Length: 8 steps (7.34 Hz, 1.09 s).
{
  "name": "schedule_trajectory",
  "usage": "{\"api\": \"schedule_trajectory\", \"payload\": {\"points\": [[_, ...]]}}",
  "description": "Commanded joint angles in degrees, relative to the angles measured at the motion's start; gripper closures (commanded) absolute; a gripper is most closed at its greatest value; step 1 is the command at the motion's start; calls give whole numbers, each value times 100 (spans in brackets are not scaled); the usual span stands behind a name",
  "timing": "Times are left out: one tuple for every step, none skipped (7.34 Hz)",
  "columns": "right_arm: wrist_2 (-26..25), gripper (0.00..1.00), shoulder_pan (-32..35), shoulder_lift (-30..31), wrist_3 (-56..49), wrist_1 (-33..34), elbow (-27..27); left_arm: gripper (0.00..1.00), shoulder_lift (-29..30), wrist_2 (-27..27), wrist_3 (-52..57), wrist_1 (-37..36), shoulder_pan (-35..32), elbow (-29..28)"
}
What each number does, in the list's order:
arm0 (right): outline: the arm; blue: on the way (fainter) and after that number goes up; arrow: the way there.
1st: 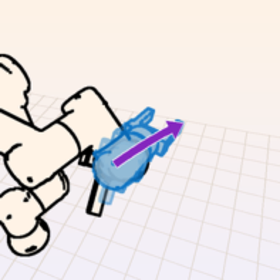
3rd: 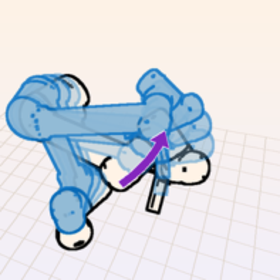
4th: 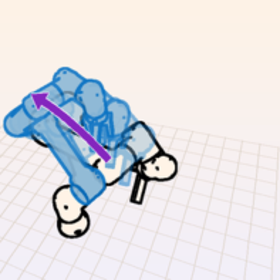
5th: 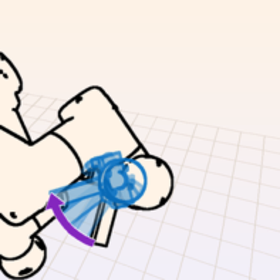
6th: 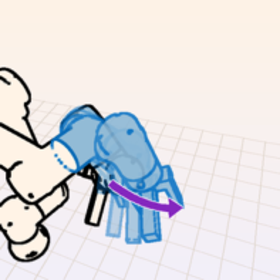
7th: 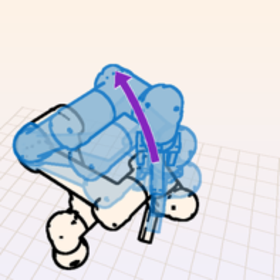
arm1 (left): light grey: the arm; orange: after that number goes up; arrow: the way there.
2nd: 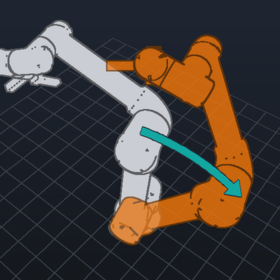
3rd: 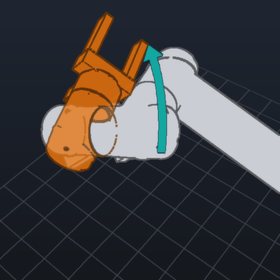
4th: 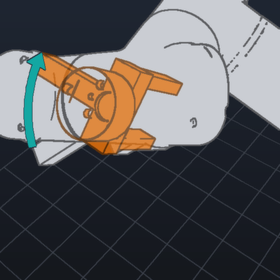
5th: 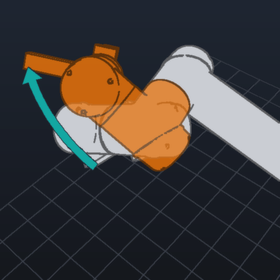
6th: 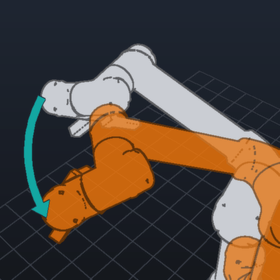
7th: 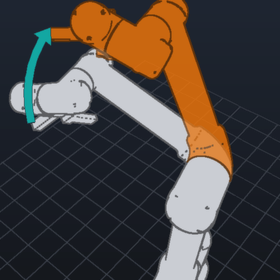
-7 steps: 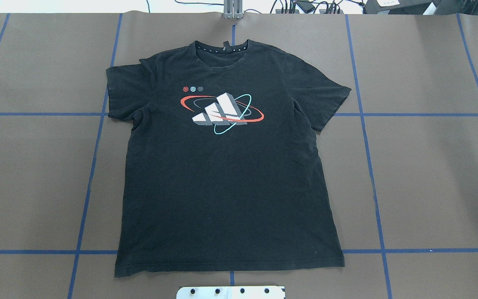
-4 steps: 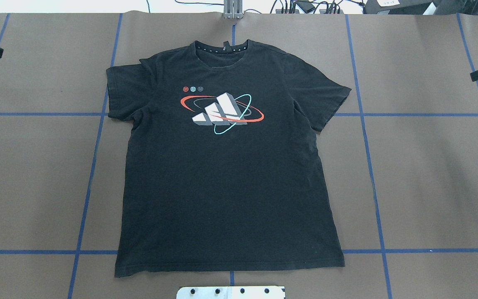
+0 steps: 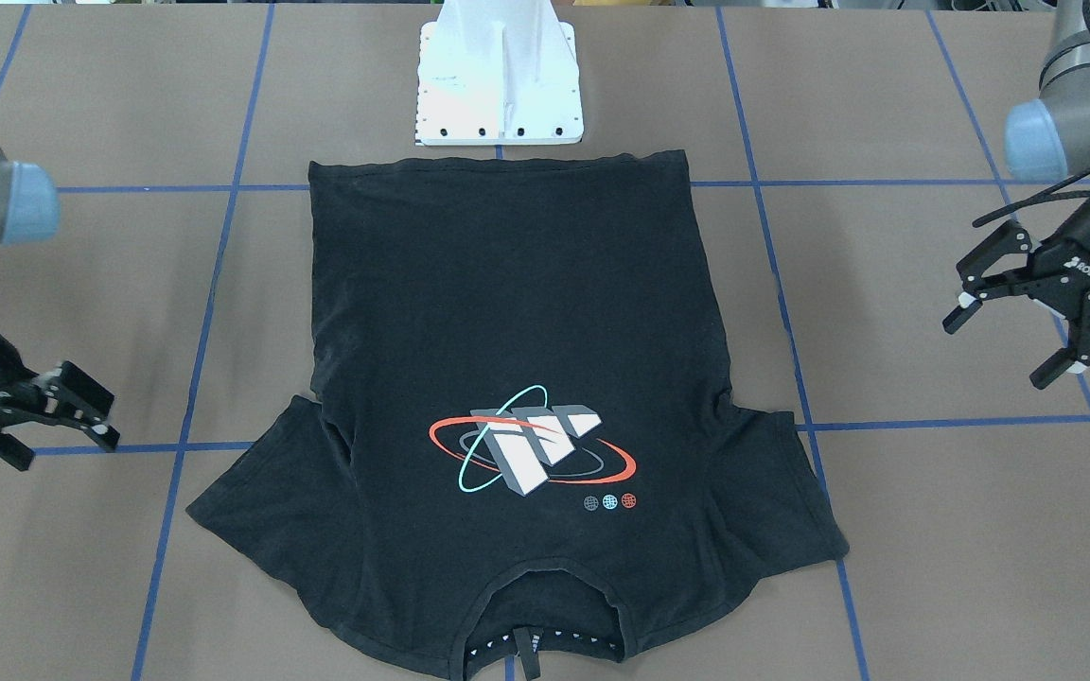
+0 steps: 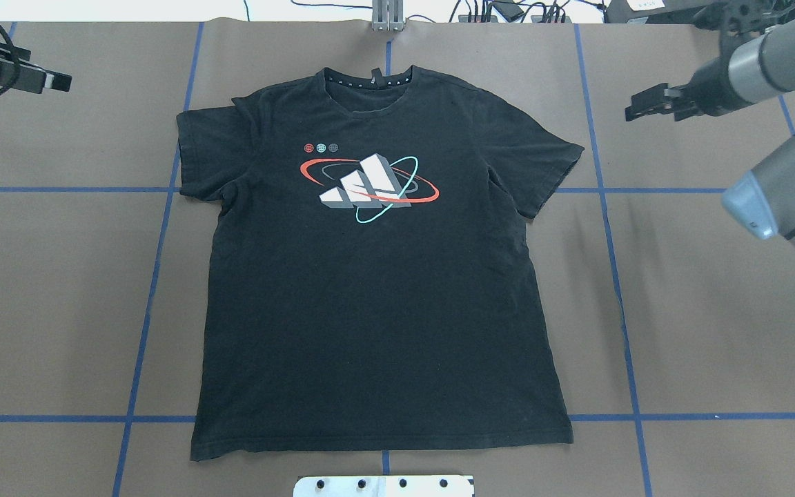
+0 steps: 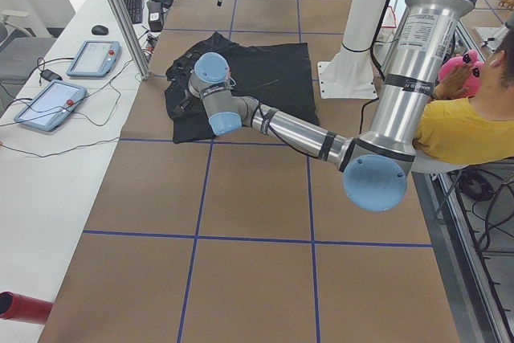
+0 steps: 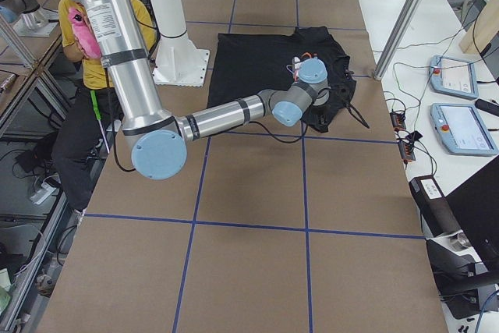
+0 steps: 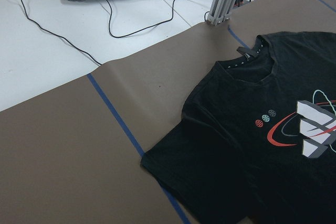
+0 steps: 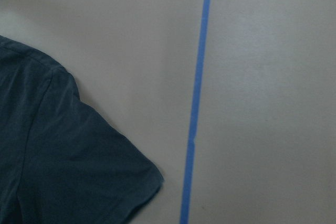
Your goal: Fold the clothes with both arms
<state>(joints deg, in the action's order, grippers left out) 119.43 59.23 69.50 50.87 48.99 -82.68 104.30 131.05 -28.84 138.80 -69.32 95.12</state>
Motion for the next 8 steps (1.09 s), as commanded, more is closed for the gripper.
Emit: {"api": "schedule_trajectory", "payload": {"points": [[-692, 1, -499, -410, 572, -1413, 1380, 0, 20, -97, -69, 42, 137, -11], [-711, 3, -570, -489, 687, -1567, 1542, 0, 20, -97, -69, 33, 155, -11], [-824, 17, -701, -499, 897, -1586, 1544, 0, 20, -97, -69, 42, 164, -28], [-1069, 28, -868, -508, 951, -1577, 1553, 0, 20, -97, -69, 42, 164, -46], [-1141, 32, -930, -534, 943, -1568, 1553, 0, 20, -97, -60, 42, 164, -55], [-1142, 34, -939, -534, 899, -1560, 1562, 0, 20, -106, -60, 42, 164, -55], [-1142, 37, -940, -534, 881, -1568, 1562, 0, 20, -97, -60, 42, 164, -55], [-1133, 46, -940, -534, 864, -1577, 1553, 0, 20, -97, -69, 42, 164, -55]]}}
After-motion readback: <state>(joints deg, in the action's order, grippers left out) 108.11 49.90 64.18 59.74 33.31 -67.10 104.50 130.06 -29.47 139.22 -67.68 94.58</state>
